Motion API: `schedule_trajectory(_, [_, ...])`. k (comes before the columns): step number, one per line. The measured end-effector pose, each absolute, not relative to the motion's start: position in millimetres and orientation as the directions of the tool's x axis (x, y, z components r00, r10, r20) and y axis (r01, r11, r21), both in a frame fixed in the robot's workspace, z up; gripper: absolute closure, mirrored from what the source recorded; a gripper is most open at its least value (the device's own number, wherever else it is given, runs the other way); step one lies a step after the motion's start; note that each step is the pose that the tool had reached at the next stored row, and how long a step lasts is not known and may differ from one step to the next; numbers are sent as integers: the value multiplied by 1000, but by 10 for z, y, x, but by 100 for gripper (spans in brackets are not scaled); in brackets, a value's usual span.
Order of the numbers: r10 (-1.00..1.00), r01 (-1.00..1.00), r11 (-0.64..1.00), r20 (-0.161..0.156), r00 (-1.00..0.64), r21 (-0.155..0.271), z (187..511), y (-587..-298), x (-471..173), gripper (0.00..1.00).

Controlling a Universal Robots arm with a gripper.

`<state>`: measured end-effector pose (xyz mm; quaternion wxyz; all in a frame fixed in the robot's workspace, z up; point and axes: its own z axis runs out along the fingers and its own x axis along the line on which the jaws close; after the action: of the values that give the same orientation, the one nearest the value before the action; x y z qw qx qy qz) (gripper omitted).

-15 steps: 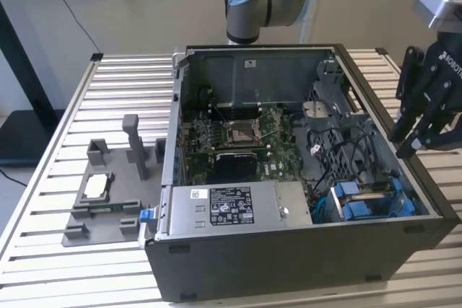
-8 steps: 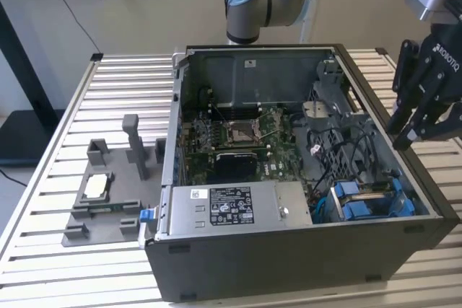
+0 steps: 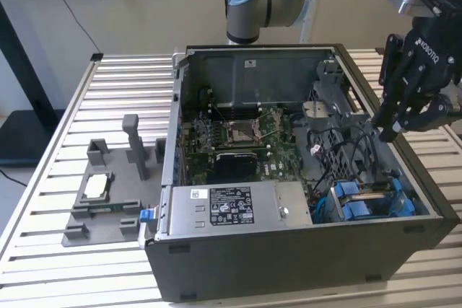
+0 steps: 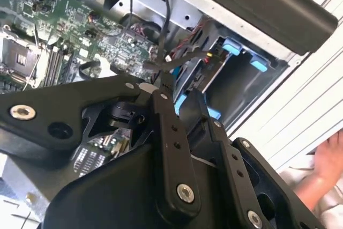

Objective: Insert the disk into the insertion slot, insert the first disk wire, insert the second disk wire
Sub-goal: 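Insert the second disk wire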

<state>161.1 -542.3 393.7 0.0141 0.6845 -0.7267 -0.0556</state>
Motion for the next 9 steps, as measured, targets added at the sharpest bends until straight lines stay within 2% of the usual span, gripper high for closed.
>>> schedule_trajectory(9, [-997,-994,57,-54,-62,92,3936,-5281,1302,67])
